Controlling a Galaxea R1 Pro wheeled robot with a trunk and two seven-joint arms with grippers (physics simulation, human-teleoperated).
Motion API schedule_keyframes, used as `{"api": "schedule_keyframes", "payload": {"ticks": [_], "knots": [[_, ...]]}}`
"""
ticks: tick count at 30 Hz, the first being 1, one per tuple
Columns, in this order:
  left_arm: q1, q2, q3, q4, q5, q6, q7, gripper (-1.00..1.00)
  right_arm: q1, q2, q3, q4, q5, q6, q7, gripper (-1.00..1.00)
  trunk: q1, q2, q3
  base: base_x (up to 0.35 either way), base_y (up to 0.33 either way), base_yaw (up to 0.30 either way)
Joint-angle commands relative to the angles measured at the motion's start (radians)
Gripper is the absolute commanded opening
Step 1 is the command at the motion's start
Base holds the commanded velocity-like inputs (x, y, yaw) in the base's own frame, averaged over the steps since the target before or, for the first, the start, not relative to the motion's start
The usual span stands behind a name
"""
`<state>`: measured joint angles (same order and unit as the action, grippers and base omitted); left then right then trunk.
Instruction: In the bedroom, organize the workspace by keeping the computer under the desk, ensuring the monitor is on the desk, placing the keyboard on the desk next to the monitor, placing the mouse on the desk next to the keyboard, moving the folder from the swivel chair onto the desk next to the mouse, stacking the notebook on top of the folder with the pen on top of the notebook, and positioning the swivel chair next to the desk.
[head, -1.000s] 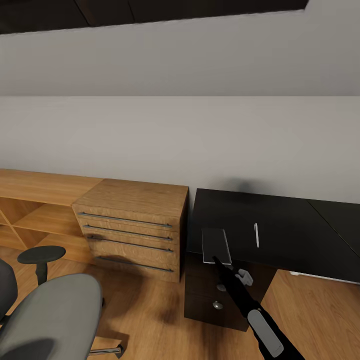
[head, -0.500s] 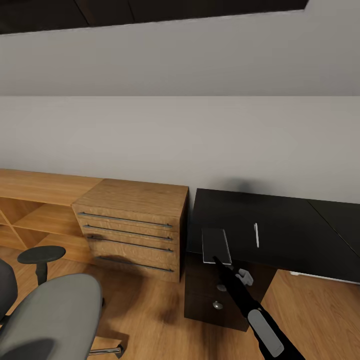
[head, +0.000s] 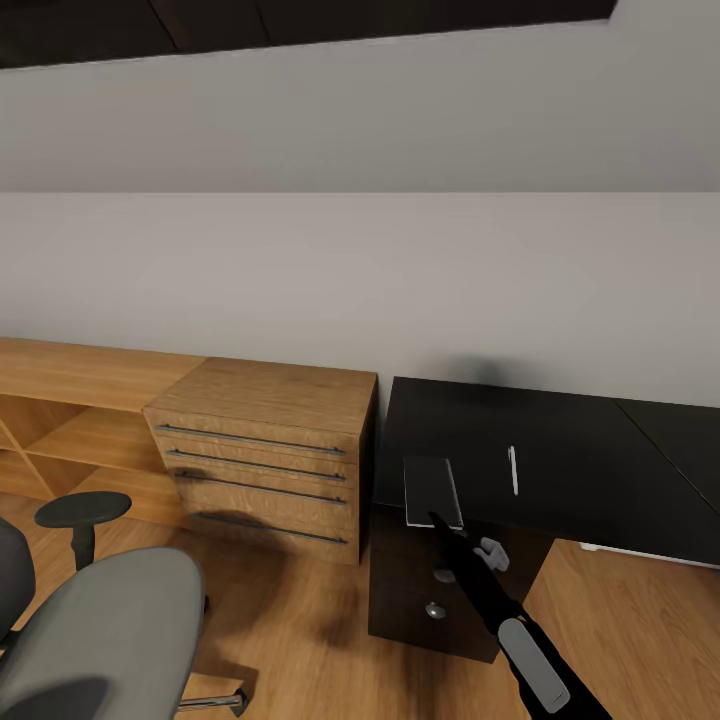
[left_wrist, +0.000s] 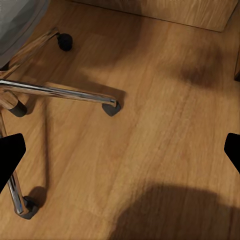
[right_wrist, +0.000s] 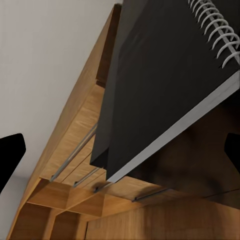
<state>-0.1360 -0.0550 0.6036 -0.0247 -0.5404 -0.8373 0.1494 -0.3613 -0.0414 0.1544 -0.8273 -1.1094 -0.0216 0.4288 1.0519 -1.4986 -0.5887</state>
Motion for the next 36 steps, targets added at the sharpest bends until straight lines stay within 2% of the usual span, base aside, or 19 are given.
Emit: {"api": "schedule_keyframes", "payload": {"ticks": [1, 36], "knots": [[0.000, 0.000, 0.002, 0.000, -0.011, -0.002, 0.010, 1.00, -0.001, -0.001, 0.004, 0.000, -0.010, -0.003, 0.002, 1.00, 0.000, 0.000, -0.001, 0.000, 0.000, 0.000], [0.000, 0.000, 0.002, 0.000, -0.010, -0.001, 0.011, 1.00, -0.001, -0.003, -0.001, 0.001, -0.010, -0.001, 0.001, 1.00, 0.000, 0.000, -0.001, 0.024, 0.000, 0.000]]}}
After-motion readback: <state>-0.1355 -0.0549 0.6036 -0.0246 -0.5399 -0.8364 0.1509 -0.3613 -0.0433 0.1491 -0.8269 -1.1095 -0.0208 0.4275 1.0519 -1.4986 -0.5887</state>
